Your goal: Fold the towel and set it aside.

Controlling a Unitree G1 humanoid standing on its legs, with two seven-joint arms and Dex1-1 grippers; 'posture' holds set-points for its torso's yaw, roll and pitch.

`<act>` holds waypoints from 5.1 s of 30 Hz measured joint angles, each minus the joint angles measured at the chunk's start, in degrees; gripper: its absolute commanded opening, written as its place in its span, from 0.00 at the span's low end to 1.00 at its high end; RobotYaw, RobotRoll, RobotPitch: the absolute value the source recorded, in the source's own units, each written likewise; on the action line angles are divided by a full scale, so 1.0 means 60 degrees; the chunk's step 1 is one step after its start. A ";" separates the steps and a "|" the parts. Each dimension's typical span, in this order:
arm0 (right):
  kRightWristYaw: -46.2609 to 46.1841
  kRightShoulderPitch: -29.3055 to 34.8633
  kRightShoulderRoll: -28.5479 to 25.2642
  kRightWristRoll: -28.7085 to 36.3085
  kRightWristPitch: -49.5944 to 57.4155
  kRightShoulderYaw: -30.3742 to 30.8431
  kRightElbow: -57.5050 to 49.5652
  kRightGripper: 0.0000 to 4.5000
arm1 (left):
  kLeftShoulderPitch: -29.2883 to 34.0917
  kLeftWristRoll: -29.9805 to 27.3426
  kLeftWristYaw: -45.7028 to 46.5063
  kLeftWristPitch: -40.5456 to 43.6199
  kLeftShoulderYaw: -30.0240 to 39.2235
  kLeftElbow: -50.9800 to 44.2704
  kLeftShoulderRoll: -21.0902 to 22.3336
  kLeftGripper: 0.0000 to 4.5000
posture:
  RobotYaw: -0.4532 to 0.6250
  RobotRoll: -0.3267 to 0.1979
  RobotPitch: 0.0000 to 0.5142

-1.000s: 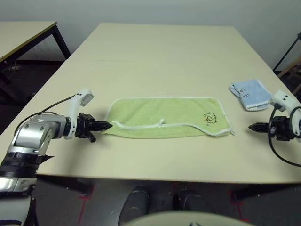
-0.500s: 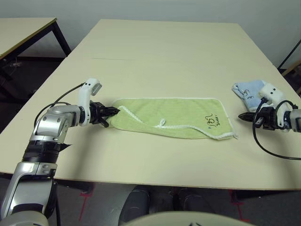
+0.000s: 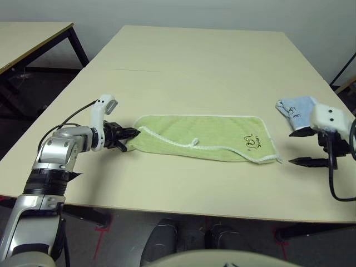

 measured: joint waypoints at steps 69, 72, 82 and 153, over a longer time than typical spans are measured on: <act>-0.1447 -0.3639 0.2936 -0.1217 -0.0817 0.0993 0.5336 0.01 | -0.3044 0.1699 0.0548 -0.3483 -0.0575 0.4895 -0.1242 0.00 | 0.50 0.62 0.13; -0.1630 -0.3818 0.3264 -0.1379 -0.1081 0.0998 0.5821 0.01 | -0.3157 0.1746 0.0546 -0.3627 -0.0569 0.5175 -0.1336 0.00 | 0.50 0.62 0.13; -0.2136 -0.4363 0.3787 -0.1759 -0.1754 0.1006 0.7088 0.10 | -0.3312 0.2002 0.0748 -0.4067 -0.0563 0.5652 -0.1597 0.05 | 0.50 0.62 0.12; -0.5082 -0.0378 0.3788 0.0229 0.2048 -0.0436 0.2754 0.00 | 0.0358 0.1499 0.2186 -0.3316 0.0184 0.1757 -0.1159 0.00 | 0.50 0.62 0.14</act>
